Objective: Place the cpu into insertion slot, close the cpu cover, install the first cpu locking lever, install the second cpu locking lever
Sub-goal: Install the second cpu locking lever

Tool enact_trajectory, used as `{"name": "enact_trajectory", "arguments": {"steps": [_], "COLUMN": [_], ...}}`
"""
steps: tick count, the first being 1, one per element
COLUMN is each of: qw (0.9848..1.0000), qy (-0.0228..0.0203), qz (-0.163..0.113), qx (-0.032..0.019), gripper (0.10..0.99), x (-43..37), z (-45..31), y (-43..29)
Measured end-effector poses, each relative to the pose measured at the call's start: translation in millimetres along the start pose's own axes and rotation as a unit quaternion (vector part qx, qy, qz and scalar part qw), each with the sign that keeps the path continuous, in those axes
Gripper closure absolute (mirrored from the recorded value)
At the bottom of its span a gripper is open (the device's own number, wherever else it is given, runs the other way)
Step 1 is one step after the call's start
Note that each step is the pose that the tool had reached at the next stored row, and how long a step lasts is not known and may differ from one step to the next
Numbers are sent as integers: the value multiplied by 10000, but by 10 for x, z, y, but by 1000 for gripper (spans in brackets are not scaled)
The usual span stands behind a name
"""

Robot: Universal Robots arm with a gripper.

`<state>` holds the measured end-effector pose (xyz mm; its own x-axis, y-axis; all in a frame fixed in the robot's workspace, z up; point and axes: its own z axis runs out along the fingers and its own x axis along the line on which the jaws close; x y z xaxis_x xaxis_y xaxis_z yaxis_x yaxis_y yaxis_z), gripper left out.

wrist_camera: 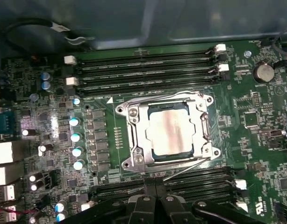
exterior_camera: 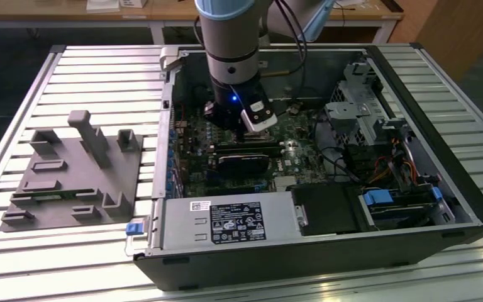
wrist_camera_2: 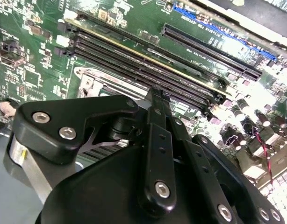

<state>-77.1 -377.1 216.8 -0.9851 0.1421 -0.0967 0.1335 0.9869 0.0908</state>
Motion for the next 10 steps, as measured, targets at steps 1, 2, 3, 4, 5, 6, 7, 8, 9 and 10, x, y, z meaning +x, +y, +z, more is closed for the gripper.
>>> {"name": "enact_trajectory", "arguments": {"steps": [1,2,3,4,5,6,7,8,9,10], "qw": [10000,10000,10000,10000,9999,9999,9998,9998,9997,9997], "qy": [4,9,12,15,20,24,29,33,37,40], "qz": [-11,-22,-32,-41,-51,-60,-70,-79,-90,-99], "qx": [-25,-49,-68,-86,-111,-137,-161,-185,-206,-227], "gripper": [980,980,980,980,980,980,980,980,980,980], "x": [8,14,16,17,18,19,19,19,20,20], "z": [2,4,7,9,11,14,17,21,24,27], "y": [-7,-14,-21,-27,-33,-38,-43,-48,-53,-59]}}
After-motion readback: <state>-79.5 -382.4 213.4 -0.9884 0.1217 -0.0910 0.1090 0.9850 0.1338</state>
